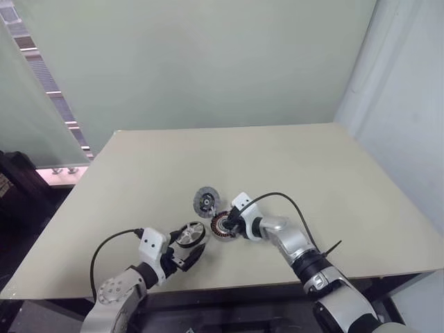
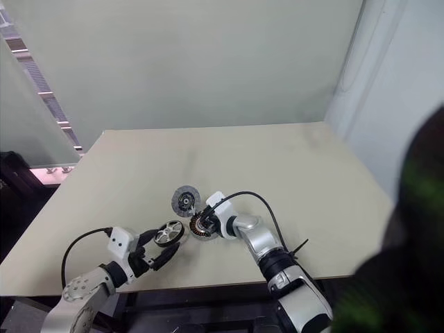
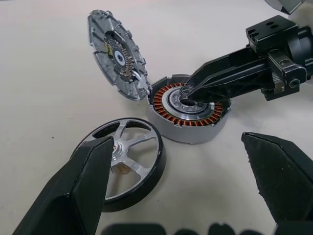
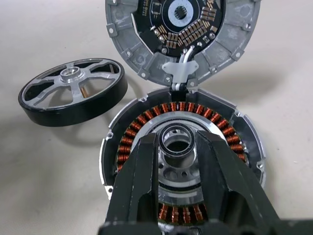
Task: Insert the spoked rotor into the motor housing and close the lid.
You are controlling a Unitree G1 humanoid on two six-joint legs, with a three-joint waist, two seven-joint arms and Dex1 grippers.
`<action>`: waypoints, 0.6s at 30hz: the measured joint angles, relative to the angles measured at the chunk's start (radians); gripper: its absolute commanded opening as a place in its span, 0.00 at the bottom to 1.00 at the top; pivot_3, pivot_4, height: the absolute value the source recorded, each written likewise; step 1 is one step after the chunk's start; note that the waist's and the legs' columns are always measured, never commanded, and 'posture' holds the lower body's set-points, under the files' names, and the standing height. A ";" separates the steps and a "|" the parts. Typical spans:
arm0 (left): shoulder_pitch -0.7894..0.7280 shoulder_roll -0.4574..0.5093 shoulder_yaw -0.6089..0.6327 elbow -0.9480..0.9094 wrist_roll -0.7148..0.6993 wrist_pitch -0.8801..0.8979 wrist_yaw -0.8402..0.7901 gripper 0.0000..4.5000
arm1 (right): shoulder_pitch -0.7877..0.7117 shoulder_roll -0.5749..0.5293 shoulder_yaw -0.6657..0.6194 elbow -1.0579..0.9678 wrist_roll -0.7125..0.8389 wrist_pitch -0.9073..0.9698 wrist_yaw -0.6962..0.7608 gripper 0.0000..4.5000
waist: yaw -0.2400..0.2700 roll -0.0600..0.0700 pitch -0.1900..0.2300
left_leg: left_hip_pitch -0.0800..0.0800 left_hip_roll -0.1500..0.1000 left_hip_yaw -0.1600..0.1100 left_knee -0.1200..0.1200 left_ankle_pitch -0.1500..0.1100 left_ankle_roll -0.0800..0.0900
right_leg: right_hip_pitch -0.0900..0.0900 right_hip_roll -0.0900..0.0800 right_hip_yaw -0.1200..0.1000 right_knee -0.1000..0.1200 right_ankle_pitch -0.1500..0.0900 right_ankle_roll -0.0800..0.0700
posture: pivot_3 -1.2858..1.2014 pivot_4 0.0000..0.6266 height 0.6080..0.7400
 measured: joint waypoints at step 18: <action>0.000 0.001 0.002 -0.005 0.000 0.006 0.010 1.00 | -0.013 0.004 0.002 0.071 -0.021 -0.050 -0.003 0.18 | 0.000 0.000 0.000 | 0.001 0.000 0.000 0.000 0.000 0.000 | 0.000 0.000 0.000 0.000 0.000 -0.001 | 0.52 0.00 1.00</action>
